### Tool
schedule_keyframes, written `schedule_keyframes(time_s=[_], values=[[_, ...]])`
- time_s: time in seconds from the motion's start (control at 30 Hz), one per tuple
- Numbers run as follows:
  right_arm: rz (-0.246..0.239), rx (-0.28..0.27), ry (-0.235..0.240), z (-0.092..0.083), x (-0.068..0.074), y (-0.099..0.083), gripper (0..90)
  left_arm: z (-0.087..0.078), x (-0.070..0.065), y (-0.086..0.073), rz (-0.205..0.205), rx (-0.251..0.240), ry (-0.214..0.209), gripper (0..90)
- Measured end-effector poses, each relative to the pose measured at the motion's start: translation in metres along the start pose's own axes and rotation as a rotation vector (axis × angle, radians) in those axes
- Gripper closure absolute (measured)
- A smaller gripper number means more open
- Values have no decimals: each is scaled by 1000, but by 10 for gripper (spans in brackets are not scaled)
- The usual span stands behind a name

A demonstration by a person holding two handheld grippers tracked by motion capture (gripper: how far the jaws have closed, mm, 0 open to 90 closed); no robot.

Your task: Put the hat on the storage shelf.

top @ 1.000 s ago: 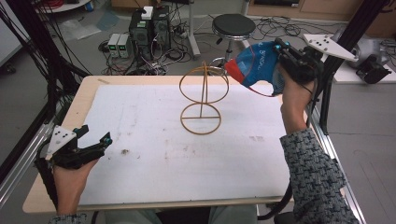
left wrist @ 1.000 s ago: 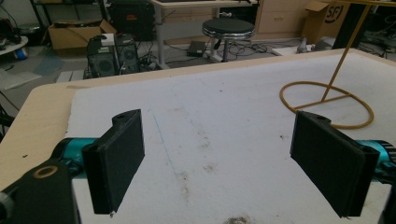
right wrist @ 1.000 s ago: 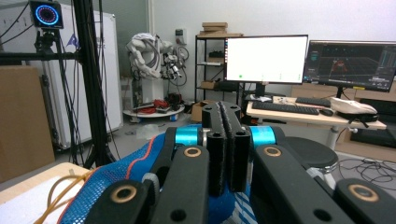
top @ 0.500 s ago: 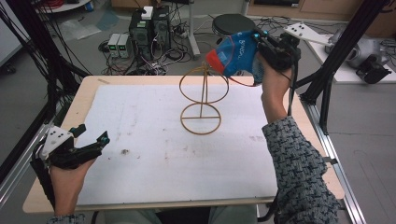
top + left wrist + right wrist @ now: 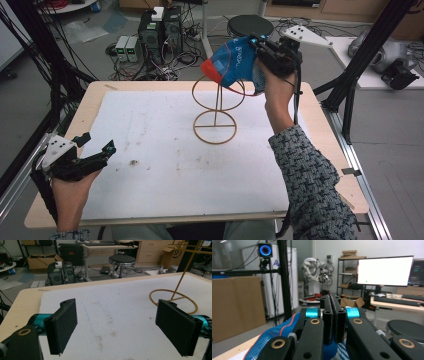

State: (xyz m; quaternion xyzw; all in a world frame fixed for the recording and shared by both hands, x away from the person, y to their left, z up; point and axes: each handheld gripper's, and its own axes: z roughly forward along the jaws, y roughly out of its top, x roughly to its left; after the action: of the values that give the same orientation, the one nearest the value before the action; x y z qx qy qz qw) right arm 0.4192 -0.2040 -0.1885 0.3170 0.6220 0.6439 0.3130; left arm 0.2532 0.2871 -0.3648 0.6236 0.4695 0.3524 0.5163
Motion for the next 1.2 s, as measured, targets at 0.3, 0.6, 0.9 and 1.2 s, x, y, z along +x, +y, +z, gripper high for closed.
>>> schedule_keyframes(time_s=[0.3,0.6,0.9,1.2], values=[[-37,45,78,5,22,-4,891,1,-1,0,1,4,-6,181],[-61,101,96,11,35,-13,891,0,-1,1,0,-4,-8,180],[-59,134,112,11,40,-31,891,1,-1,0,2,4,-8,180],[-30,127,143,14,48,-38,891,1,-2,0,4,4,-11,181]])
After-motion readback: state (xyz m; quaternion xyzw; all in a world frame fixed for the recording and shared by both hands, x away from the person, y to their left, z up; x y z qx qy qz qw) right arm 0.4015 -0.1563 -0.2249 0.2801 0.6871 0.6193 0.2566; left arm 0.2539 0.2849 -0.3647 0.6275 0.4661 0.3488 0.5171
